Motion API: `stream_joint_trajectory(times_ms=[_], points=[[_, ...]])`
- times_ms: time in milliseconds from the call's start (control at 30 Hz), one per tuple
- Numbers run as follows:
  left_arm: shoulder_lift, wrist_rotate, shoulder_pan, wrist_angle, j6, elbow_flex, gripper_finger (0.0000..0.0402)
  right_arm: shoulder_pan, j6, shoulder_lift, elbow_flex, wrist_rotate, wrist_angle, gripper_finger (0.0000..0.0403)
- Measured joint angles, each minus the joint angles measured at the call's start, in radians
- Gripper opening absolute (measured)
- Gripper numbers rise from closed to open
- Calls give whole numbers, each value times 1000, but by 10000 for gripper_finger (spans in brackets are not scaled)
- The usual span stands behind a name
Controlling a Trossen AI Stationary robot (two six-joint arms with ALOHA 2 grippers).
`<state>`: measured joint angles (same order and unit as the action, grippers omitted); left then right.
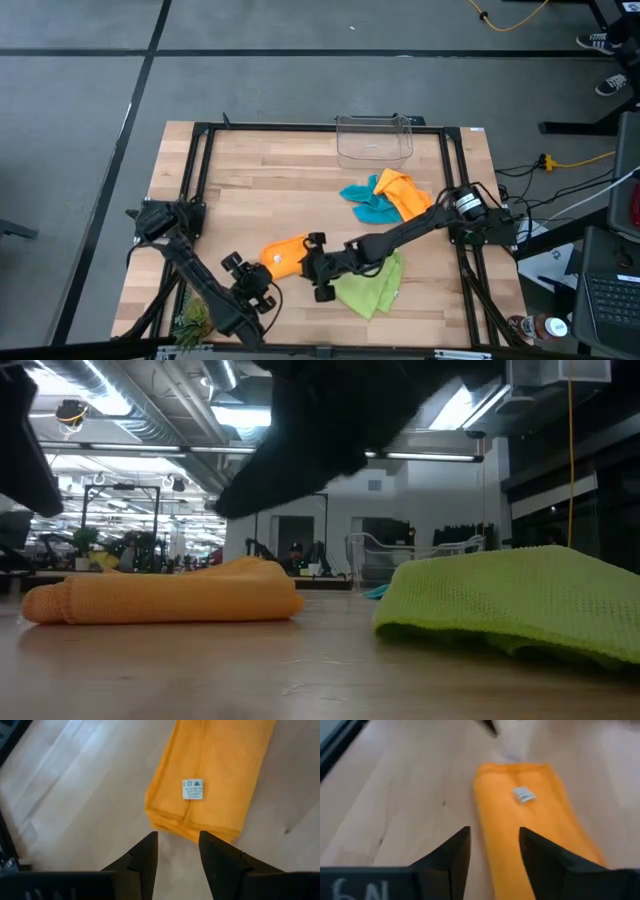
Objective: Fold microfiber towels
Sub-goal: Put the left yellow microfiber cloth into the transparent bin
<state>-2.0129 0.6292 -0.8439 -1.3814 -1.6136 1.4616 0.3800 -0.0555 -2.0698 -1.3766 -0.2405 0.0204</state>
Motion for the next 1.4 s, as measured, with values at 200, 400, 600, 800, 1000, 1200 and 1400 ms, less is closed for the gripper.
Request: stream_joint_trajectory(times_ms=[200, 400, 600, 800, 1000, 1200, 1400], points=[[0, -1, -7, -4, -33, 0, 135, 24, 63, -63, 2, -2, -114, 170], [1, -3, -4, -6, -30, 0, 135, -2, 91, -90, 1, -27, -161, 232], [1, -4, 6, -7, -27, 0, 135, -24, 178, -116, 1, -20, -171, 312], [2, -5, 6, -18, -26, 0, 135, -51, 226, -158, 0, 3, -174, 321], [2, -6, 6, -18, -27, 0, 135, -99, 207, -204, -6, 30, -189, 307], [2, -15, 6, -18, -26, 0, 135, -106, 207, -226, -6, 27, -200, 252], [2, -16, 6, -18, -26, 0, 135, -111, 152, -230, -5, 2, -200, 120]])
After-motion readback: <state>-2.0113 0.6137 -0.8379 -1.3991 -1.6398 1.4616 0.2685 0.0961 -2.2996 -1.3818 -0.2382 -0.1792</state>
